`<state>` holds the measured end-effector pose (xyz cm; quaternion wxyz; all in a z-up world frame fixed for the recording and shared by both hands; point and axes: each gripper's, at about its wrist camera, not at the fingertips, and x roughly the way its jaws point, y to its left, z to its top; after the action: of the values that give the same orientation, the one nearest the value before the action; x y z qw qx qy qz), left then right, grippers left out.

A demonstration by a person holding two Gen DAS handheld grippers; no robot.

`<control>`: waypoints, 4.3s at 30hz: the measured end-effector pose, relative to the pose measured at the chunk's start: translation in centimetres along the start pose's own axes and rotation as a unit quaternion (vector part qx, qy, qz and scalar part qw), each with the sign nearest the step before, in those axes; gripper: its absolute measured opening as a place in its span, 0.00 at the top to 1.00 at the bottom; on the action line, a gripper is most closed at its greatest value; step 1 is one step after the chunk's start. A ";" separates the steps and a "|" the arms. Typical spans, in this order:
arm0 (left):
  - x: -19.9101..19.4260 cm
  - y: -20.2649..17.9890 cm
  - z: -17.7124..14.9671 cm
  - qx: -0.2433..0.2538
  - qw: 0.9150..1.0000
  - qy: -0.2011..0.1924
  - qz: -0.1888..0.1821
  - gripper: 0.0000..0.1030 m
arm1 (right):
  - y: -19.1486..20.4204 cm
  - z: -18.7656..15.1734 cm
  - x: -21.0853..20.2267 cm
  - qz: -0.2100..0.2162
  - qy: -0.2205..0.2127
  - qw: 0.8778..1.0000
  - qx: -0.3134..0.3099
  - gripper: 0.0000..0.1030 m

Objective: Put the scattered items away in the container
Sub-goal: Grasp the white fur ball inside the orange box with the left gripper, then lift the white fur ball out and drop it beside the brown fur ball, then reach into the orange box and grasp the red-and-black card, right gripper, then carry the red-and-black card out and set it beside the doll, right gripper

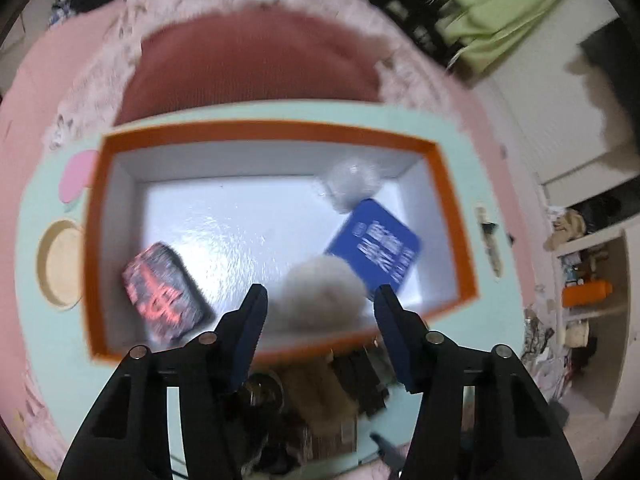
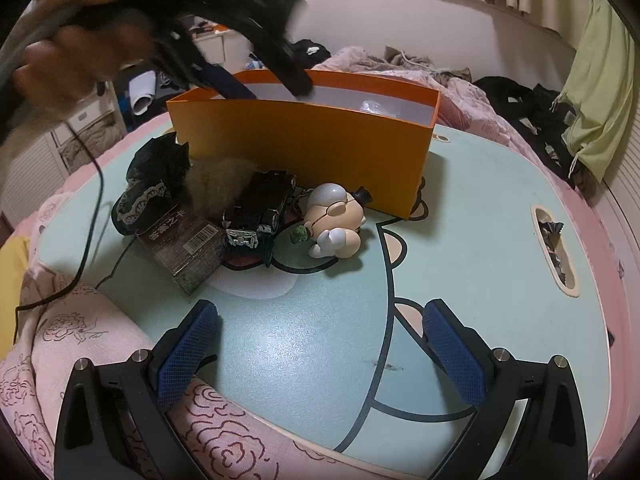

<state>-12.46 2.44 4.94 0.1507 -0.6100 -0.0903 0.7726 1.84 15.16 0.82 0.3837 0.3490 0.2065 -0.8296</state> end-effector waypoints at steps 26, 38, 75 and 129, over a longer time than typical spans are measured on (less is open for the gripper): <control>-8.9 -0.3 -6.9 0.070 0.987 -0.141 -0.038 0.60 | 0.0 0.0 0.1 0.000 -0.001 1.000 0.001 0.01; -8.1 3.9 -14.2 0.042 0.973 -0.228 0.002 0.38 | 0.1 0.0 0.1 0.000 -0.001 1.000 0.001 0.01; -0.1 2.6 -18.6 0.072 0.962 -0.229 0.128 0.00 | -0.9 5.9 -4.3 0.136 -0.074 0.987 0.053 0.16; -0.2 2.9 -18.3 0.070 0.961 -0.237 0.125 0.00 | -5.9 5.3 2.5 0.082 0.060 0.983 0.156 0.60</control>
<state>5.01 -1.10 -0.23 0.0694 -0.4037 0.0085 0.9122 -6.11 14.33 3.01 0.3780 0.4696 0.0687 -0.7949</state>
